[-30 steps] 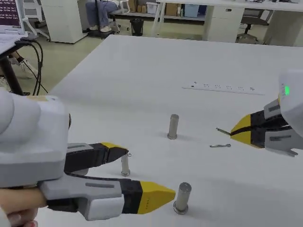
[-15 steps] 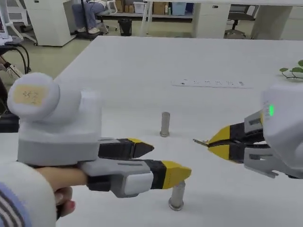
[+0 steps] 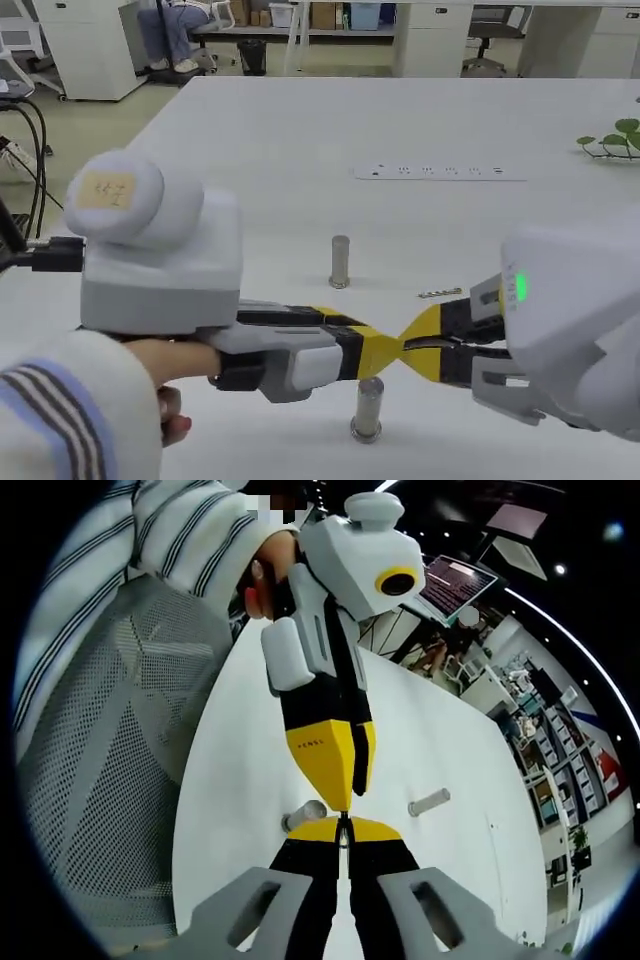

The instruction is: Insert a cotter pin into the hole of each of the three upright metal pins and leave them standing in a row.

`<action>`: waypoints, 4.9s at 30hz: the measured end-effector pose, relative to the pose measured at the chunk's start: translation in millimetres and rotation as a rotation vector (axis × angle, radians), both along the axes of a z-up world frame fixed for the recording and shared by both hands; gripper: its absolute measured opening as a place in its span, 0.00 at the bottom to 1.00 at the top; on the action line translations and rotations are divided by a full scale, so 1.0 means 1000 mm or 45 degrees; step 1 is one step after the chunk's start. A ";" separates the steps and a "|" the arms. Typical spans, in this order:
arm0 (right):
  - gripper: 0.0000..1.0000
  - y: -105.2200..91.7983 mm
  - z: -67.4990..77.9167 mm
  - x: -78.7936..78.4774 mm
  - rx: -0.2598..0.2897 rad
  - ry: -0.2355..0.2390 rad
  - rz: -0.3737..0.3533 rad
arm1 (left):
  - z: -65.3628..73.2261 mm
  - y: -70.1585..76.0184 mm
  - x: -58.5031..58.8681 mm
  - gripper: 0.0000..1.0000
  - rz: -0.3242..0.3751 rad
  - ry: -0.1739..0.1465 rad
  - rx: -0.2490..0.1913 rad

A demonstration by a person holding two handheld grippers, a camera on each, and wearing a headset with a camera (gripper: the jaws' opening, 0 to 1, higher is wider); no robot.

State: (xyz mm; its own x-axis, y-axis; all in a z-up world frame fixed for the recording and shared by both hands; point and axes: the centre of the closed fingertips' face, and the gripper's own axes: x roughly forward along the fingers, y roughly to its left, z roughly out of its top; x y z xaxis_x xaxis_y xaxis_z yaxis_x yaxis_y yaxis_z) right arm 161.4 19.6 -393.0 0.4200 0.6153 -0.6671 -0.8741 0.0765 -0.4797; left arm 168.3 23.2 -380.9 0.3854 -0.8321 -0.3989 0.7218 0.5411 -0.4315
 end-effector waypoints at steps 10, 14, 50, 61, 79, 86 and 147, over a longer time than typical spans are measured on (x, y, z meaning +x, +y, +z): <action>0.00 0.004 -0.001 -0.007 0.000 0.017 0.023 | -0.005 0.000 -0.010 0.00 -0.043 0.025 0.015; 0.00 0.007 0.000 -0.009 0.008 0.020 0.028 | -0.007 0.001 -0.012 0.00 -0.048 0.035 0.021; 0.05 0.016 0.003 -0.011 0.092 0.011 0.049 | -0.008 0.011 -0.016 0.00 -0.079 -0.019 0.081; 0.16 -0.001 0.001 -0.009 0.218 0.241 -0.071 | 0.020 0.006 -0.023 0.00 -0.194 -0.226 0.039; 0.11 0.001 0.026 -0.034 0.556 0.779 -0.062 | 0.046 0.002 -0.040 0.00 -0.428 -0.510 0.096; 0.05 0.008 0.022 -0.045 0.563 0.863 -0.030 | 0.039 -0.001 -0.048 0.00 -0.495 -0.520 0.111; 0.00 -0.029 -0.017 -0.028 0.449 0.679 -0.146 | -0.029 0.012 -0.016 0.30 -0.382 -0.409 0.320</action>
